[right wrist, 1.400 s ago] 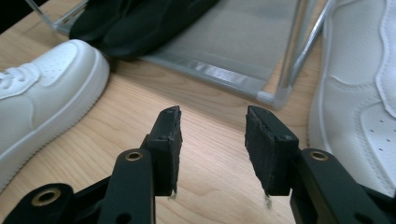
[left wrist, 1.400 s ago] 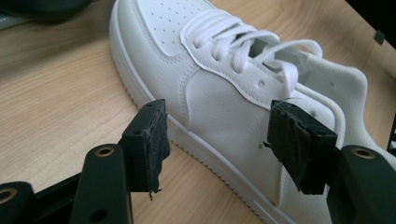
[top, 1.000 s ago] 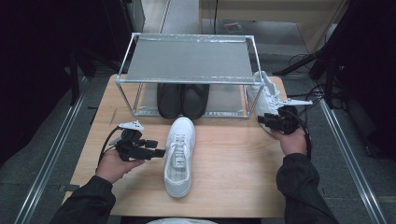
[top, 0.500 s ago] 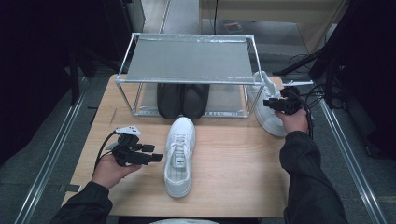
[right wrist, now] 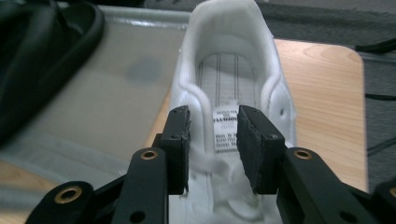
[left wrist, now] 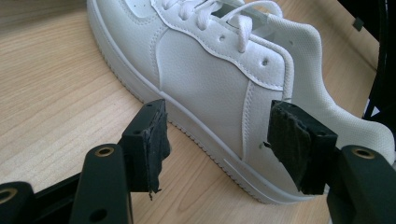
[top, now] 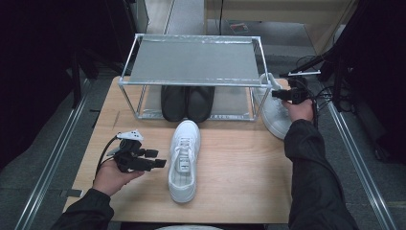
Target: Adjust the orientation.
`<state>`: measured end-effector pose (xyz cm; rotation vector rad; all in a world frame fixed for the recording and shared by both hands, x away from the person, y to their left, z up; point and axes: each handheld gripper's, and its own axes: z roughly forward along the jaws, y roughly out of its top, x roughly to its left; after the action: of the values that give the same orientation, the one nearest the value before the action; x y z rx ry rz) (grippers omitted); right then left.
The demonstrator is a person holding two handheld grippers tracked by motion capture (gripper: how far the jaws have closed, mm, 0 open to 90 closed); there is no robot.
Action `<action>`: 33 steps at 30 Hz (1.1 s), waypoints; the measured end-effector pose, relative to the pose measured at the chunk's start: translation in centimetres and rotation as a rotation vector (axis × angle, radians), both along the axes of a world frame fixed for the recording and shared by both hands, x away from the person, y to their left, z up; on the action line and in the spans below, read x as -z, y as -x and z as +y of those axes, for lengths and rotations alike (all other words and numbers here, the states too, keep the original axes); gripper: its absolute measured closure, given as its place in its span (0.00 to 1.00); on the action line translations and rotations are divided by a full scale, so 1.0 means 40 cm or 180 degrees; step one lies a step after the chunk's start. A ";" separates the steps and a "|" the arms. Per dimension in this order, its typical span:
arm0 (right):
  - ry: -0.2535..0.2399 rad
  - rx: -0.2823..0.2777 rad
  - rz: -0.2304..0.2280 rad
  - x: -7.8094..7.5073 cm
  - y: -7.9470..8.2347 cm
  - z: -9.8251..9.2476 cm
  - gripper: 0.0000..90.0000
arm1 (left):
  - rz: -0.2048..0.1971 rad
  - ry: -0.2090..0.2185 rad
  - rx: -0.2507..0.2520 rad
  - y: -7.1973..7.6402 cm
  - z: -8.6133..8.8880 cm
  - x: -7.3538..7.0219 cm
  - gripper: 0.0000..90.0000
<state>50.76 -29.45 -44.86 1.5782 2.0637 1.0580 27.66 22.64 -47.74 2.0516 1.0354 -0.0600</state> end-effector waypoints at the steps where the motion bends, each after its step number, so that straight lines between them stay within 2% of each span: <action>1: -0.0046 0.0011 -0.0006 0.003 -0.004 -0.001 0.73 | -0.0004 -0.0010 0.0001 0.000 0.000 0.000 0.43; 4: -0.0208 0.0035 -0.0029 0.013 -0.014 -0.002 0.74 | 0.0001 -0.0006 0.0003 0.001 0.000 0.000 0.43; 9: -0.0170 0.0005 -0.0044 0.015 -0.015 0.011 0.74 | 0.0004 -0.0025 0.0011 0.001 -0.002 0.001 0.42; 11: -0.0143 -0.0053 0.0006 0.019 -0.016 0.016 0.74 | 0.0008 -0.0023 0.0017 0.001 -0.003 0.001 0.42; 12: -0.0164 -0.0170 0.0111 0.026 -0.020 0.020 0.68 | 0.0012 -0.0031 0.0021 0.001 -0.003 0.001 0.42; 13: -0.0185 -0.0200 0.0197 0.035 -0.023 0.023 0.69 | 0.0013 -0.0031 0.0020 0.001 -0.003 0.001 0.42; 15: -0.0090 -0.0191 0.0353 0.051 -0.029 0.026 0.72 | 0.0012 -0.0032 0.0021 0.002 -0.003 0.002 0.42; 17: -0.0148 -0.0186 0.0408 0.063 -0.033 0.024 0.77 | 0.0010 -0.0027 0.0016 0.002 -0.002 0.002 0.42; 23: -0.0412 -0.0117 0.0577 0.046 -0.032 0.007 0.90 | 0.0021 -0.0009 -0.0010 -0.002 0.003 0.004 0.42; 27: -0.0308 -0.0103 0.0681 0.031 -0.025 0.002 0.93 | -0.0010 -0.0019 -0.0053 -0.001 0.003 0.001 0.43; 30: -0.0345 -0.0080 0.0643 0.011 -0.017 -0.015 0.94 | -0.0038 -0.0014 -0.0060 0.000 0.001 -0.002 0.43; 33: -0.0353 -0.0088 0.0667 -0.008 -0.004 -0.021 0.94 | -0.0038 -0.0020 -0.0058 0.000 -0.001 -0.001 0.43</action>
<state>50.90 -30.30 -44.52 1.7884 2.2009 1.0739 27.66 22.61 -47.69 2.0454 1.0482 -0.0351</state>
